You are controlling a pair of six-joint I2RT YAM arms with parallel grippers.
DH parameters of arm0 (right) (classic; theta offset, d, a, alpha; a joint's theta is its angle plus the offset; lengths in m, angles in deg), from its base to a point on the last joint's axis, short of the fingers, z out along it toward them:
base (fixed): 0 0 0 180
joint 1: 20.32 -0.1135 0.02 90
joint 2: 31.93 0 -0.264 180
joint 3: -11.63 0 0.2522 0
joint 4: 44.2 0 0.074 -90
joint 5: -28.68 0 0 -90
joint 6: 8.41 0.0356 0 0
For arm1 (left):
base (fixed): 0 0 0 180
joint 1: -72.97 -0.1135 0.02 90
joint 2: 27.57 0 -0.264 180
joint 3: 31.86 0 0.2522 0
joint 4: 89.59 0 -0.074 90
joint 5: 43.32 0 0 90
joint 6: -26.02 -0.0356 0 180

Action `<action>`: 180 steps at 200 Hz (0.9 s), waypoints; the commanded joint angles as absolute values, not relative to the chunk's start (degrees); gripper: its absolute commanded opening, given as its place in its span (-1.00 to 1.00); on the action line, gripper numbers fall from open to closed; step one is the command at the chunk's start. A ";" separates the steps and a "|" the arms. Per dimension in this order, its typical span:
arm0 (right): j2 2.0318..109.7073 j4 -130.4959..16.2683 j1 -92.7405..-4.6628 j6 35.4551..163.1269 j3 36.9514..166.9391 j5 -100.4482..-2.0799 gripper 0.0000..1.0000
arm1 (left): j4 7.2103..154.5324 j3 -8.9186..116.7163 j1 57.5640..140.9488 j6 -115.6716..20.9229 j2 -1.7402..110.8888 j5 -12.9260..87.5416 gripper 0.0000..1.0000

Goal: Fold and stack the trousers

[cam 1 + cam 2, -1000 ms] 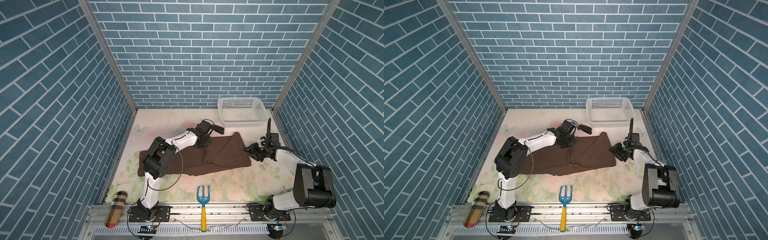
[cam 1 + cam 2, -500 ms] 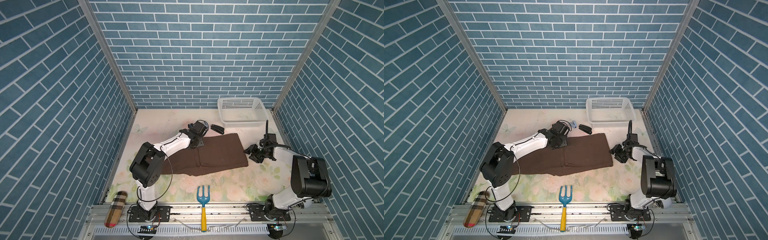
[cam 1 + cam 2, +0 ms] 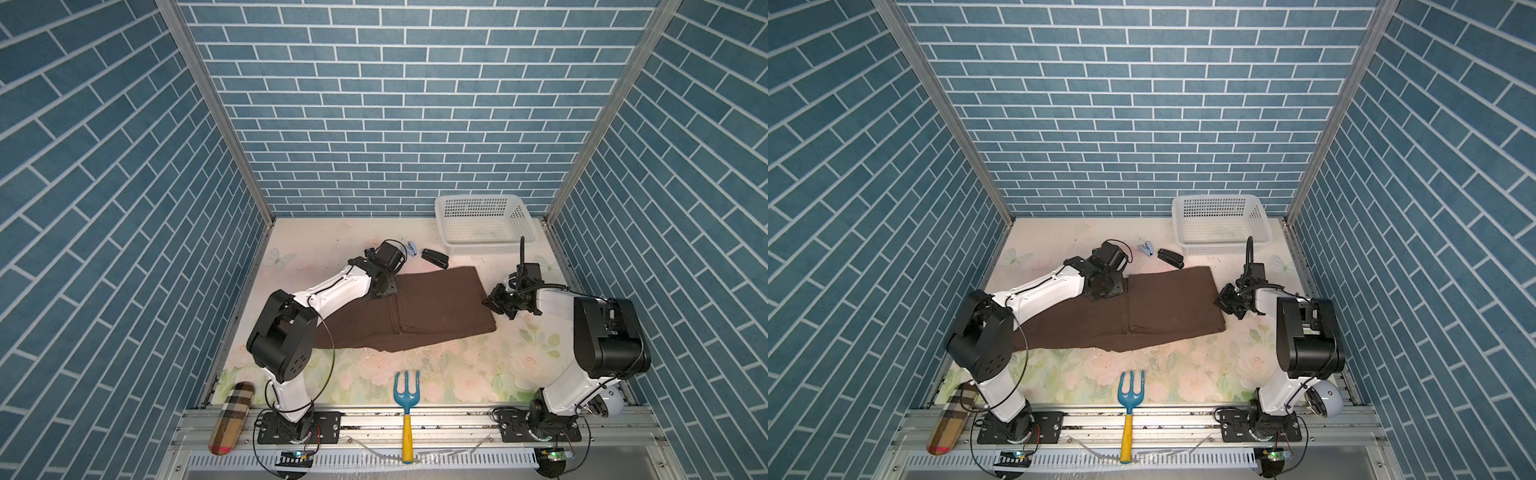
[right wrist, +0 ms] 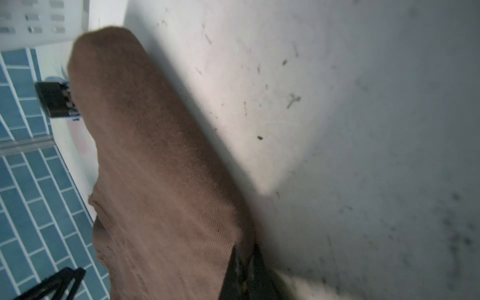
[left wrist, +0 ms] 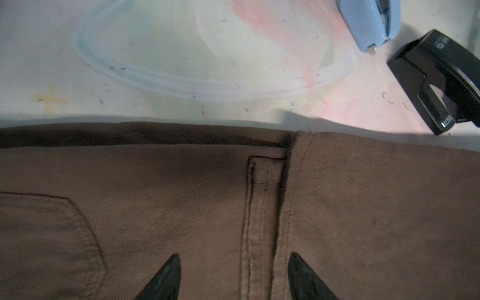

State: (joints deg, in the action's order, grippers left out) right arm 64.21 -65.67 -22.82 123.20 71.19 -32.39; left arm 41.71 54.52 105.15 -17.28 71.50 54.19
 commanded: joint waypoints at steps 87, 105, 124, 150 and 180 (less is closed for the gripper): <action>39.79 -89.23 -5.16 121.90 80.29 -60.57 -1.00 | 32.73 39.76 86.78 -18.63 46.93 60.57 0.09; 38.26 -87.00 -5.71 122.41 82.48 -59.04 -1.00 | 35.58 36.76 86.08 -17.72 47.77 58.02 -0.03; 39.17 -87.49 -11.27 120.28 87.18 -60.05 -1.00 | 39.50 34.83 86.07 -16.31 50.96 53.73 -0.19; 41.81 -90.37 -24.33 116.40 93.35 -65.02 -1.00 | 45.35 32.40 86.71 -14.04 55.73 48.62 -0.33; 45.33 -91.42 -36.12 116.44 96.44 -66.64 -1.00 | 48.57 31.91 88.80 -12.66 58.30 46.88 -0.33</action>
State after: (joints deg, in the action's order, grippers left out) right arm 42.98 -89.08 -29.75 118.32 92.31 -62.99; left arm 44.03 32.11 87.18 -14.57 57.53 49.92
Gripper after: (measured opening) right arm 0.056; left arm 0.338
